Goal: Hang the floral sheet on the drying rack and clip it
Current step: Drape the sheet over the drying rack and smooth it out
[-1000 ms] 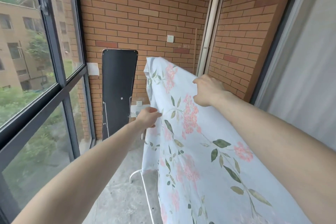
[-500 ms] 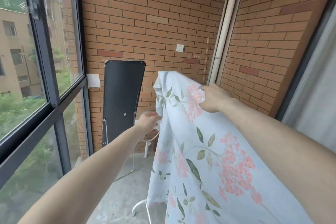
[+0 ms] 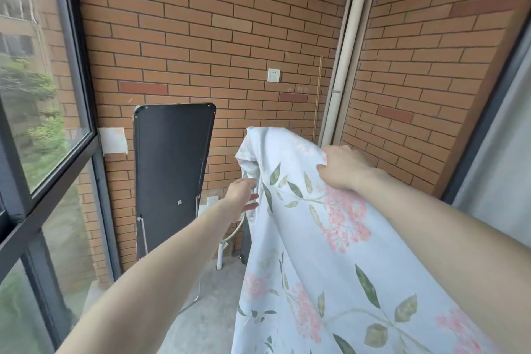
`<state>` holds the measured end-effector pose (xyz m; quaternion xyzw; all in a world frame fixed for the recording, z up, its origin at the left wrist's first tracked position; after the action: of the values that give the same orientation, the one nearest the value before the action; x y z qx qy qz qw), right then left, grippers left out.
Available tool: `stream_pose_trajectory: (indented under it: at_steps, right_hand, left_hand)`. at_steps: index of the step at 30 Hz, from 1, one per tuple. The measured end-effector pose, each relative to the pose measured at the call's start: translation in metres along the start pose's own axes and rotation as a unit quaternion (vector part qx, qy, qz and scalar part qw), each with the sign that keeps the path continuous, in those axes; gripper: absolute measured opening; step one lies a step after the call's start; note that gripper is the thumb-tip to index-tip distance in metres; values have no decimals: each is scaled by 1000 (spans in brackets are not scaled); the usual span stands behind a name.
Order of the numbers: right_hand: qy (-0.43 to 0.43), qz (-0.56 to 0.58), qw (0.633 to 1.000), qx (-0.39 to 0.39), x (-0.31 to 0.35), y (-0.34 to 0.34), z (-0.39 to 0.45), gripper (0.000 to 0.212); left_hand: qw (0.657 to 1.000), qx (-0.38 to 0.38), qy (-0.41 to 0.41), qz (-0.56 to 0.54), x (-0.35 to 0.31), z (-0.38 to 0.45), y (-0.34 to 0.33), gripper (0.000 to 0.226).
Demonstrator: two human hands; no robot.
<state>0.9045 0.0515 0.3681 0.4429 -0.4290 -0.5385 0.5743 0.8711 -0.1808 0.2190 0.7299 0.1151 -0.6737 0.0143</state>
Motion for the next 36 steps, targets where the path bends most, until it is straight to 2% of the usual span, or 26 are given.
stream_pose_trajectory:
  at_steps: [5, 8, 13, 16, 21, 23, 25, 31, 34, 36]
  right_hand:
    - [2, 24, 1000, 4, 10, -1, 51, 40]
    - [1, 38, 999, -16, 21, -4, 78, 42]
    - [-4, 41, 999, -20, 39, -10, 116, 32]
    - [-3, 59, 998, -27, 36, -11, 120, 22]
    - [-7, 85, 995, -46, 34, -18, 119, 20]
    - [-10, 87, 995, -49, 32, -15, 118, 22]
    - [-10, 82, 995, -54, 34, -11, 118, 24]
    - [-12, 87, 992, -89, 32, 0, 120, 29]
    - [-24, 76, 992, -93, 26, 9, 120, 27]
    - [-25, 72, 993, -91, 25, 13, 119, 27]
  left_hand:
    - [996, 8, 11, -92, -16, 59, -14, 25]
    - [991, 38, 18, -126, -21, 89, -19, 27]
    - [978, 82, 25, -190, -21, 144, -19, 47]
    - [974, 81, 21, -211, -31, 152, -15, 23]
    - [969, 95, -30, -226, -46, 158, 10, 13]
    - [970, 67, -68, -226, -62, 158, 18, 14]
    - [970, 6, -88, -226, -74, 162, 27, 29]
    - [962, -95, -66, -248, -69, 167, 37, 52]
    - [945, -54, -101, -306, -91, 161, 41, 49]
    - [905, 30, -121, -407, -103, 154, 40, 40]
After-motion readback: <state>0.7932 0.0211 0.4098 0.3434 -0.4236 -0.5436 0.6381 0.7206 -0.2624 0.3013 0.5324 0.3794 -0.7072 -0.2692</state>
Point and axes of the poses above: each hand's wrist, its own z-axis towards the middle knuckle, its own y-axis out of the back of the hand, x = y × z, the point moved 4 cm from there along z, towards the middle knuckle, and after that the axes turned 5 degrees about -y, right-handed, at the moved point
